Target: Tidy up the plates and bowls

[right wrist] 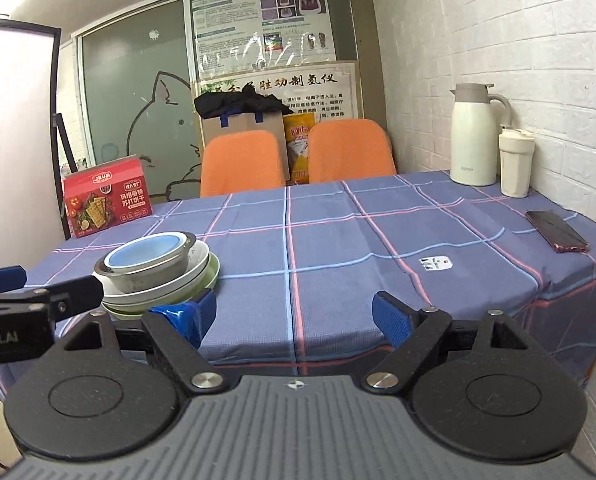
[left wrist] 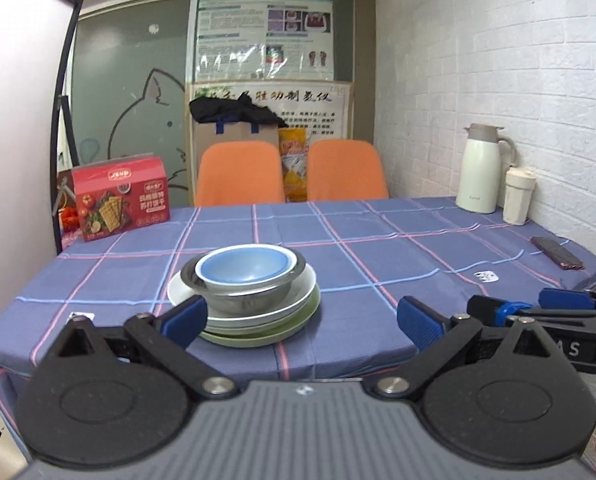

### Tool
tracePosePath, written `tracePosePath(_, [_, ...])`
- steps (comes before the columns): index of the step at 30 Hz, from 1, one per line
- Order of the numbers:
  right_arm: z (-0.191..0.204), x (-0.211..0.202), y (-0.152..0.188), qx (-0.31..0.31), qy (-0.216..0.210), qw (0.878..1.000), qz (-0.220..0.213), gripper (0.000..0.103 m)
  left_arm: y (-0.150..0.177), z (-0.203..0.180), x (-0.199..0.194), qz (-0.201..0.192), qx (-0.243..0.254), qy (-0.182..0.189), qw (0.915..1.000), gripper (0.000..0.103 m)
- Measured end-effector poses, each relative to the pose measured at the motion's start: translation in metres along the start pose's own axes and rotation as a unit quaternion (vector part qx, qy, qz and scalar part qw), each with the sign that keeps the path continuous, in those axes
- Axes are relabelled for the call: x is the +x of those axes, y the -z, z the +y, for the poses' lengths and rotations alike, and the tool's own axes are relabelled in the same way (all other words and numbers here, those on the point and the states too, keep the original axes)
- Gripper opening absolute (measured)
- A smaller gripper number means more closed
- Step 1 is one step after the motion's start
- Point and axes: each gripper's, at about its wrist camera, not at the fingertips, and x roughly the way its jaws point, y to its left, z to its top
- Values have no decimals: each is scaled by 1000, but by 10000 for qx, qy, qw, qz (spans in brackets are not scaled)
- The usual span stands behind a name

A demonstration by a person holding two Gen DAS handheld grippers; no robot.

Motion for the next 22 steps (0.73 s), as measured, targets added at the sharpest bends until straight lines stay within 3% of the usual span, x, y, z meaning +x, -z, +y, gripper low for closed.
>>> tracePosePath(4, [-3, 4, 10, -16, 10, 9998, 172, 72, 7, -2, 7, 255, -12, 99, 9996, 100])
tracePosePath(11, [-13, 16, 30, 64, 154, 9978, 639, 72, 20, -17, 16, 433, 356, -233, 9982, 100])
tracePosePath(14, [-16, 13, 29, 162, 190, 9981, 565, 72, 23, -19, 19, 482, 397, -258, 9977, 99])
tracePosePath(22, [-10, 11, 29, 81, 88, 9983, 573, 73, 23, -21, 12, 240, 383, -192, 9988, 99])
